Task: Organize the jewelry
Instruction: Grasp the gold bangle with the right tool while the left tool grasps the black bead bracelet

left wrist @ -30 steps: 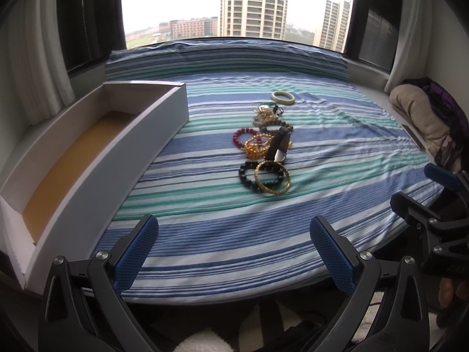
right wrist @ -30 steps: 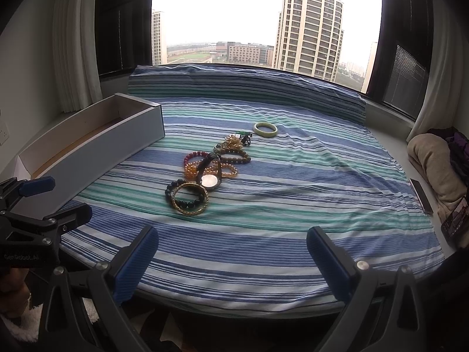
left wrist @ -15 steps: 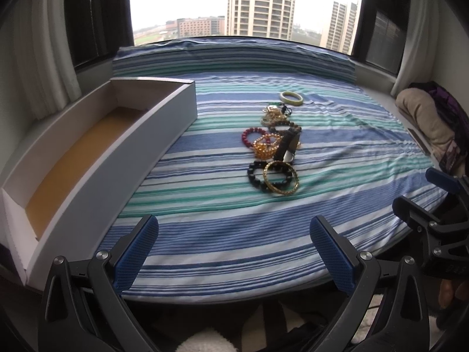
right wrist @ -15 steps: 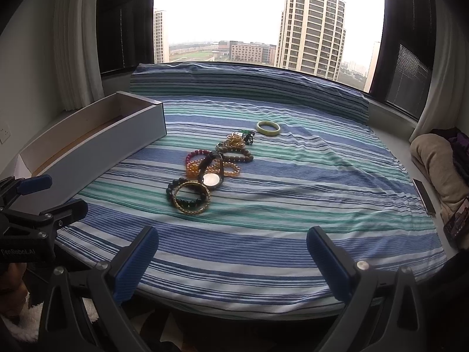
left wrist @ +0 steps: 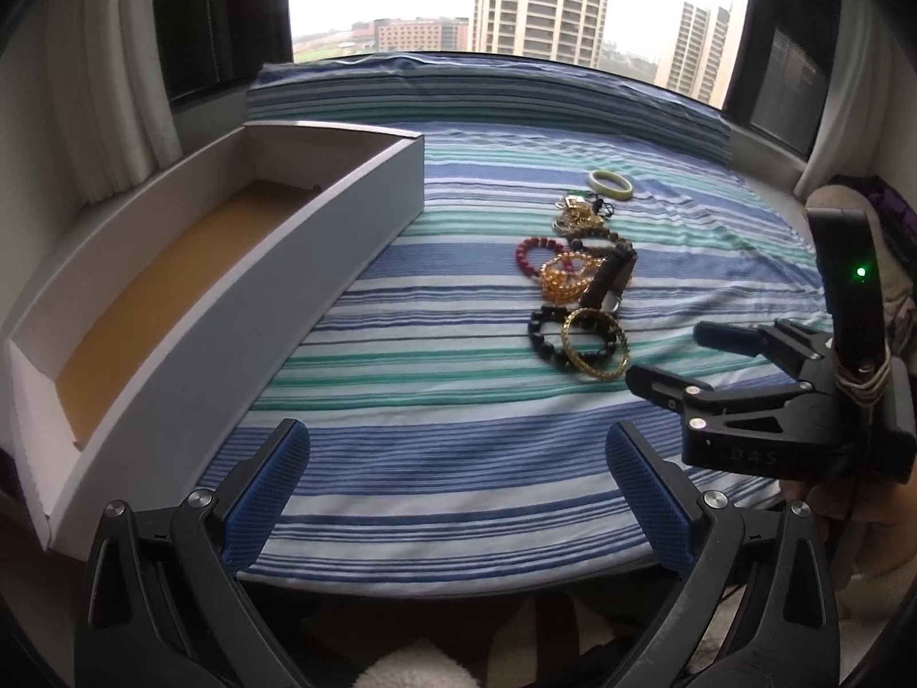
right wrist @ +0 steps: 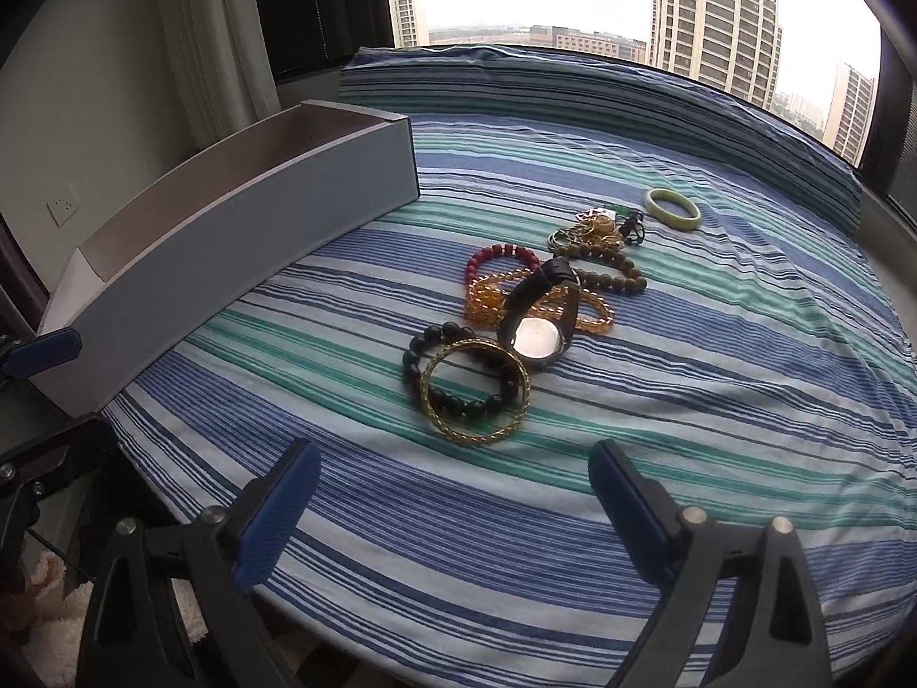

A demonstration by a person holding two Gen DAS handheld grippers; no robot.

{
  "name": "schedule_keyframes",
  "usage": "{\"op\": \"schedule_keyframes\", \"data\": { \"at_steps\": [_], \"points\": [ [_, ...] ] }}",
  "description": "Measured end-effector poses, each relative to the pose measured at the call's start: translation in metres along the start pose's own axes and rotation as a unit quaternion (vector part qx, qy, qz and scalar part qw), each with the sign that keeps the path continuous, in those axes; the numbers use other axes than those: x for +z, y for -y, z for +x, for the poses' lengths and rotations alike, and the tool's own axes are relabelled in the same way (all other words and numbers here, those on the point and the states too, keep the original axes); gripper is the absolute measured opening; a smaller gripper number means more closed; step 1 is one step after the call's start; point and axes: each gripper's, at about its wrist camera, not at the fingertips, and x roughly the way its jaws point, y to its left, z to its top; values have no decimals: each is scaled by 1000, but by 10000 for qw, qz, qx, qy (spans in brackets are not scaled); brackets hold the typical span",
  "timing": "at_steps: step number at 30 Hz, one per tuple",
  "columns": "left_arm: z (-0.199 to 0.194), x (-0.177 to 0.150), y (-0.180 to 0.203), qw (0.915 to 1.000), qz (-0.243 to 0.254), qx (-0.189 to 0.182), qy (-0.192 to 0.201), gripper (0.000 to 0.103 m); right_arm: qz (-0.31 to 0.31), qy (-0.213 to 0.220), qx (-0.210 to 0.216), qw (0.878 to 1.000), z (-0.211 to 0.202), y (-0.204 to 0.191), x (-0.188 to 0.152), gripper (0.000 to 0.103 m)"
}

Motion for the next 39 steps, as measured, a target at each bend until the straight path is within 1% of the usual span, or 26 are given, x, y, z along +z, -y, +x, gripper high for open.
{"op": "schedule_keyframes", "data": {
  "at_steps": [1,2,4,6,9,10,13,15,16,17,20,22,26,29,31,32,34,36,38,39],
  "points": [
    [2,1,-1,10000,-7,3,-15,103,-42,-58,85,9999,11,-1,4,75],
    [3,1,-1,10000,-14,4,-32,103,-68,-143,136,9998,22,-3,7,70],
    [8,2,-2,10000,-24,13,-79,103,-55,-285,325,9991,42,-4,12,55],
    [12,2,-3,9999,-31,11,-137,103,-76,-424,413,9982,62,-7,18,46],
    [16,2,-5,9998,-43,29,-198,103,38,-710,496,9962,87,-5,23,38],
    [17,2,-6,9998,-49,40,-210,103,59,-686,472,9965,90,-5,25,38],
    [22,2,-8,9996,-81,52,-272,103,194,-796,532,9952,102,-1,29,38],
    [26,2,-8,9994,-82,64,-323,103,212,-736,545,9956,104,-1,30,28],
    [28,2,-7,9993,-72,78,-351,103,225,-736,608,9952,103,-1,30,17],
    [31,1,-7,9992,-59,87,-373,103,273,-730,648,9948,104,2,30,13],
    [40,2,-7,9990,12,65,-439,103,339,-635,686,9951,94,5,27,8],
    [49,4,-5,9987,55,-21,-500,103,444,-553,776,9945,83,10,24,7],
    [77,16,5,9971,119,-341,-669,102,705,-317,754,9941,55,25,19,6],
    [106,31,19,9941,193,-667,-837,102,838,-132,610,9945,32,38,12,7],
    [126,41,31,9926,279,-806,-870,102,933,-61,542,9941,19,46,6,7],
    [135,46,38,9922,344,-806,-882,102,990,-35,513,9938,14,49,2,7],
    [152,53,50,9924,498,-673,-901,101,1095,19,482,9928,3,56,-6,7],
    [168,57,59,9924,638,-473,-943,96,1196,69,480,9916,-5,61,-11,7],
    [180,57,63,9909,744,-300,-1077,71,1280,126,485,9905,-13,65,-16,7],
    [184,55,64,9900,772,-279,-1144,66,1305,156,477,9902,-15,66,-18,7]
  ]
}}
